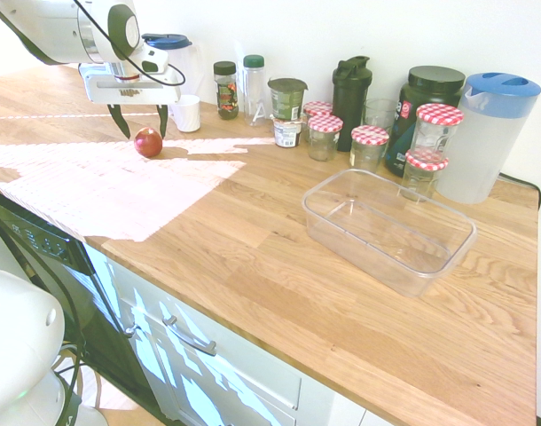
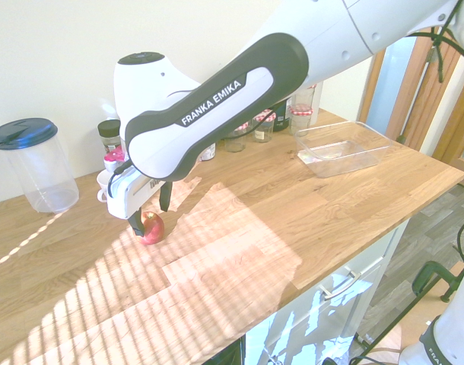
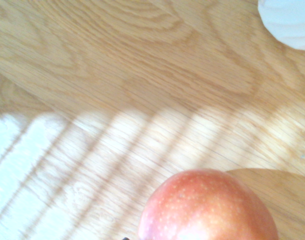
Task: Put the apple into the container
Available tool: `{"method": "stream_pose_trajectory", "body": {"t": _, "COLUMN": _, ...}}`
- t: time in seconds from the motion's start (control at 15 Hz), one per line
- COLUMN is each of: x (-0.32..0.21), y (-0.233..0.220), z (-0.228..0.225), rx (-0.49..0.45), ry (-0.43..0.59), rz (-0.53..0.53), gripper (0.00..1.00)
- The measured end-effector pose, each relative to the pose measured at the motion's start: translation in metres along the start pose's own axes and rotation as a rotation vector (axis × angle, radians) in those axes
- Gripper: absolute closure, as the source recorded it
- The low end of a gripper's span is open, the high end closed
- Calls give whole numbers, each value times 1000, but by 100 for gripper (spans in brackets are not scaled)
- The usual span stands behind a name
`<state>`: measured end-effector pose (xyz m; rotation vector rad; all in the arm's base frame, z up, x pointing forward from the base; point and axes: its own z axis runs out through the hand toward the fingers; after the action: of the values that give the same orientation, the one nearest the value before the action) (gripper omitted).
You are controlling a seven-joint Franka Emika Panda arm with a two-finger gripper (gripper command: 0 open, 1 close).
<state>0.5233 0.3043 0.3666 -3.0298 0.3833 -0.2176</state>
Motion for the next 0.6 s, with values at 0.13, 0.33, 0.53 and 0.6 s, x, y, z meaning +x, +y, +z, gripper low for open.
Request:
{"method": "stream_pose_trajectory", "body": {"t": 0.13, "x": 2, "y": -5, "z": 9, "rx": -6, "ry": -2, "rz": -4, "gripper": 100}}
{"method": "stream_pose_trajectory", "body": {"t": 0.33, "x": -3, "y": -10, "z": 14, "rx": -7, "ry": -5, "rz": -4, "gripper": 100}}
{"method": "stream_pose_trajectory", "body": {"t": 0.53, "x": -4, "y": -11, "z": 15, "rx": -9, "ry": -5, "rz": 3, "gripper": 100}}
{"method": "stream_pose_trajectory", "body": {"t": 0.6, "x": -4, "y": -12, "z": 15, "rx": -9, "ry": -5, "rz": 4, "gripper": 100}}
